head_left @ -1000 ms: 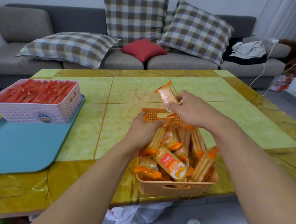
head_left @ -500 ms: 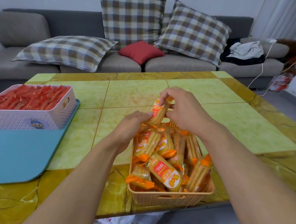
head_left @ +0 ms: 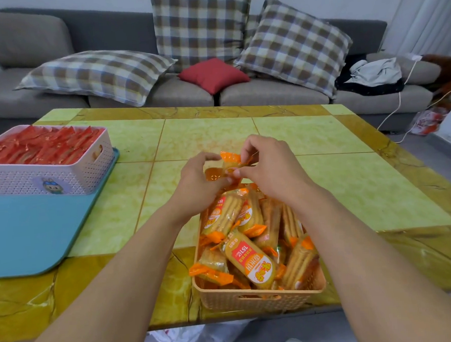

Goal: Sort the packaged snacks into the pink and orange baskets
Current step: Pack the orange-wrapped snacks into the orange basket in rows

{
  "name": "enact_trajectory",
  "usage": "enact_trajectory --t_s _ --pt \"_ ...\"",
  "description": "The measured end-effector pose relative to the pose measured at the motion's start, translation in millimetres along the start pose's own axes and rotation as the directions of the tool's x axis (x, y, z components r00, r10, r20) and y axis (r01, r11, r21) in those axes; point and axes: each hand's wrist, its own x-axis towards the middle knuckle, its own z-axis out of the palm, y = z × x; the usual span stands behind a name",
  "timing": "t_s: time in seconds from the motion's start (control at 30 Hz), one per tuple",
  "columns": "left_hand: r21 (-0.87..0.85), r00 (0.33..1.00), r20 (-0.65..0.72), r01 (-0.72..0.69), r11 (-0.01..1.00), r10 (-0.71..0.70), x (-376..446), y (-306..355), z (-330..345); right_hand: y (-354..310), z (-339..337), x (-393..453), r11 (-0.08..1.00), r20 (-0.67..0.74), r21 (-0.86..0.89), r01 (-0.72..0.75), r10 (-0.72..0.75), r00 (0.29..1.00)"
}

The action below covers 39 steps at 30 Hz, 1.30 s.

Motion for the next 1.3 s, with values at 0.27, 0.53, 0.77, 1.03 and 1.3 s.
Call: enact_trajectory --t_s 0.27,0.53,0.77,1.03,1.3 --pt "-0.009 0.99 0.081 -0.114 0.993 0.114 5 0 5 2 0 4 0.995 0.175 -0.097 -0.025 0.042 0.984" --pt "0.128 0.999 0.051 -0.022 0.991 0.016 15 1 -9 -12 -24 -3 0.983 0.327 -0.167 -0.073 0.125 0.937" --pt "0.309 0.999 0.025 0.027 0.951 -0.036 14 -11 -19 -28 -35 -11 0.919 0.52 -0.395 -0.012 0.234 0.822" --pt "0.308 0.998 -0.065 0.024 0.951 -0.005 7 -6 -11 -40 -24 -16 0.865 0.527 -0.502 -0.002 0.307 0.793" --pt "0.069 0.978 -0.184 -0.086 0.994 0.097 3 0 -16 -44 -24 -14 0.87 0.431 -0.464 -0.168 0.387 0.815"
